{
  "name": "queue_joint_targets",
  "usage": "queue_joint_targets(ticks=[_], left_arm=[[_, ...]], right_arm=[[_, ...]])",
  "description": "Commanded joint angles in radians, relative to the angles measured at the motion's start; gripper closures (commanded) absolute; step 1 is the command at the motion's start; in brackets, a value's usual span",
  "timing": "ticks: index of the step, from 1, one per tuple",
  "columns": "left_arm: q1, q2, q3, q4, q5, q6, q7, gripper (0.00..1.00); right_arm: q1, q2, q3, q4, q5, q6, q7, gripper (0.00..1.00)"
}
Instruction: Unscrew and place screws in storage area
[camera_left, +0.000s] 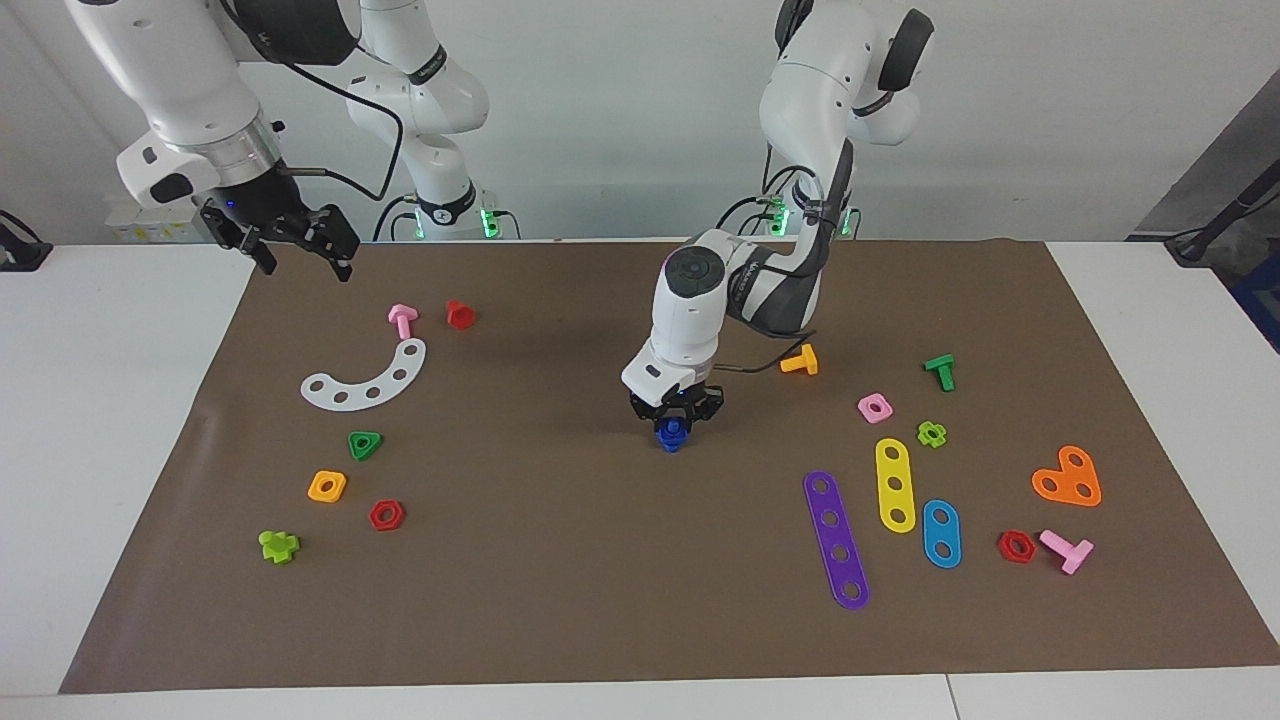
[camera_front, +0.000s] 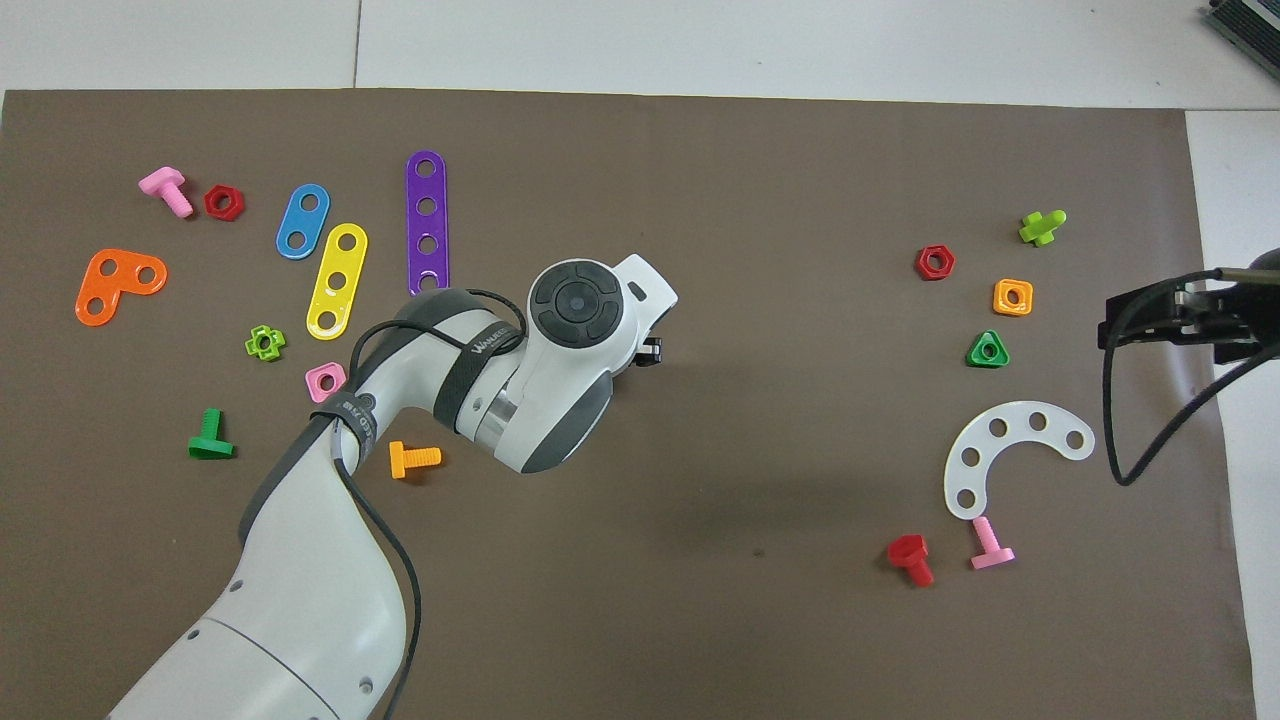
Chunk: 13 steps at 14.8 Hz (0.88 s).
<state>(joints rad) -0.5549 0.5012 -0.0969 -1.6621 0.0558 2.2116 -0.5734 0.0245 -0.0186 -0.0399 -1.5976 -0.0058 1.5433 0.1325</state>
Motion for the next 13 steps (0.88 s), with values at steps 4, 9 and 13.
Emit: queue_joint_targets(ticks=[4,9,13], left_arm=[[0.003,-0.001,0.006,0.103,-0.014,-0.145,0.009,0.57],[0.029,0.026,0.009,0.232,-0.073,-0.292,0.044,0.57],[0.146,0.000,0.009,0.219,-0.085,-0.296,0.197,0.58]], right_arm=[[-0.005,-0.017,0.002,-0.016,0.003,0.005,-0.020,0.00],[-0.005,-0.015,0.003,-0.016,0.001,0.005,-0.020,0.00],[-0.003,-0.017,0.003,-0.016,0.001,0.005,-0.020,0.00]])
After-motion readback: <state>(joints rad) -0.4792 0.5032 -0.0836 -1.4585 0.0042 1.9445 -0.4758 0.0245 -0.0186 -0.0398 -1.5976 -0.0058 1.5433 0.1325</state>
